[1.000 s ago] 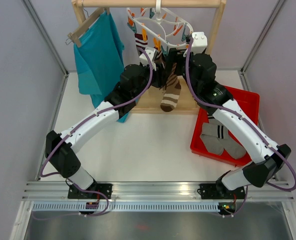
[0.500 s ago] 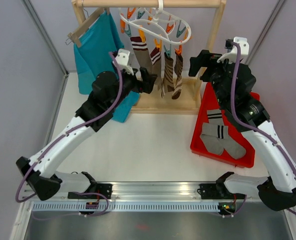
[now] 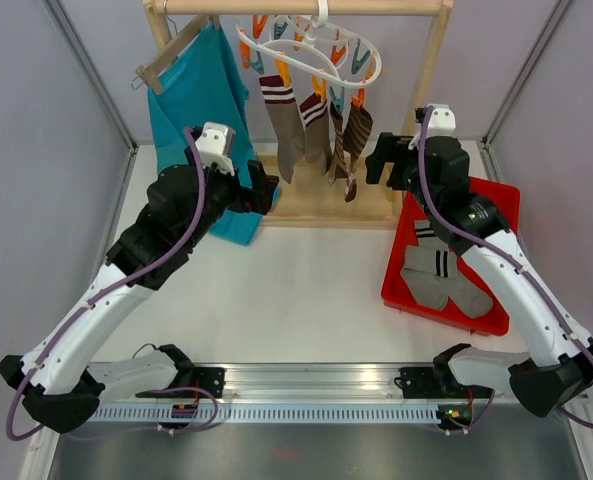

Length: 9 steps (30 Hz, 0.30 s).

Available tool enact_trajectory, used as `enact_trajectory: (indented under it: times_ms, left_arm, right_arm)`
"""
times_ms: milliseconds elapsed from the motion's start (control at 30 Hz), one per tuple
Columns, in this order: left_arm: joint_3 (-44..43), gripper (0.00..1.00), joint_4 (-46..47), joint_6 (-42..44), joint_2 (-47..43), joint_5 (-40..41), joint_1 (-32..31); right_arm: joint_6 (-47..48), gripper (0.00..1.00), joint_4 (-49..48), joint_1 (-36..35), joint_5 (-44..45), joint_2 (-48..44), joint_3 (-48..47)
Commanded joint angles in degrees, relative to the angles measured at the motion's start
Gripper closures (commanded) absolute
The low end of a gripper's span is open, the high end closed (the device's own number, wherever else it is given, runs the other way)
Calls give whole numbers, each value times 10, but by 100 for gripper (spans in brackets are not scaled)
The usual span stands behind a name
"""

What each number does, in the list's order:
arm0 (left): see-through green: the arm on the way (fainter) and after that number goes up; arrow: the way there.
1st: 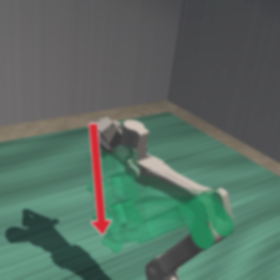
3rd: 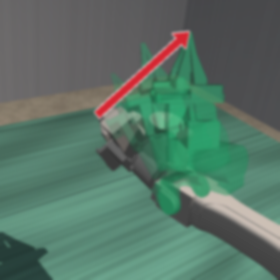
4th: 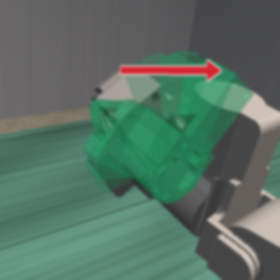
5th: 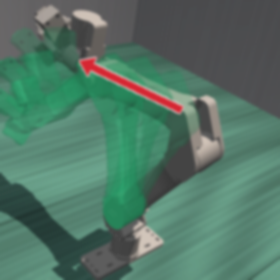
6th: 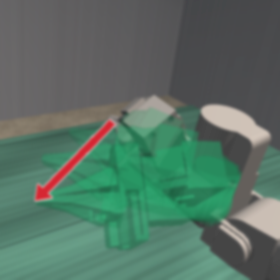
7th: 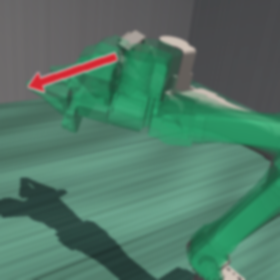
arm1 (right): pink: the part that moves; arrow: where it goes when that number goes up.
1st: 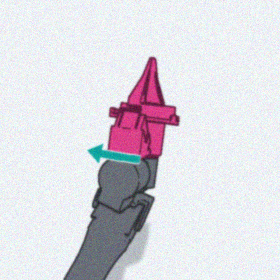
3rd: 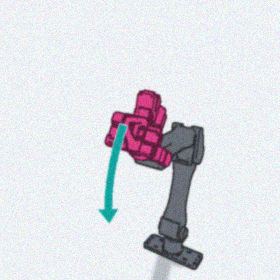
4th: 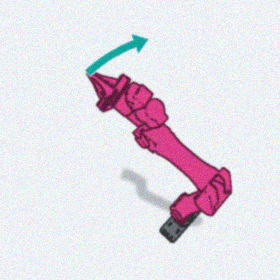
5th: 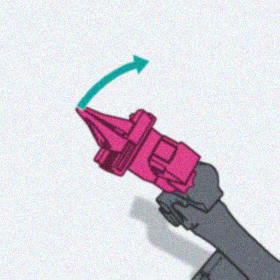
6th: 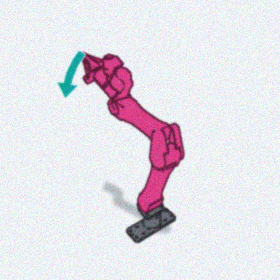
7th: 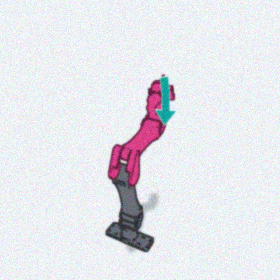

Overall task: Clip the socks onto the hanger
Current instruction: Reset both arms

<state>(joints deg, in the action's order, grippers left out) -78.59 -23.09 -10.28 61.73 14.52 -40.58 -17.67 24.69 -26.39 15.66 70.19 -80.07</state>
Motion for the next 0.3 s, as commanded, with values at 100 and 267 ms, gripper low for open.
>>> enact_trajectory:
  times_ms: [100, 267]
  left_arm:
    - [-6, 0, -36, 32, -15, -2, 1]
    - [5, 0, -35, 33, -25, -7, 1]
  right_arm:
    - [-14, 2, -17, 2, -9, -8, 3]
    - [-20, 2, -36, 2, -6, -19, 32]
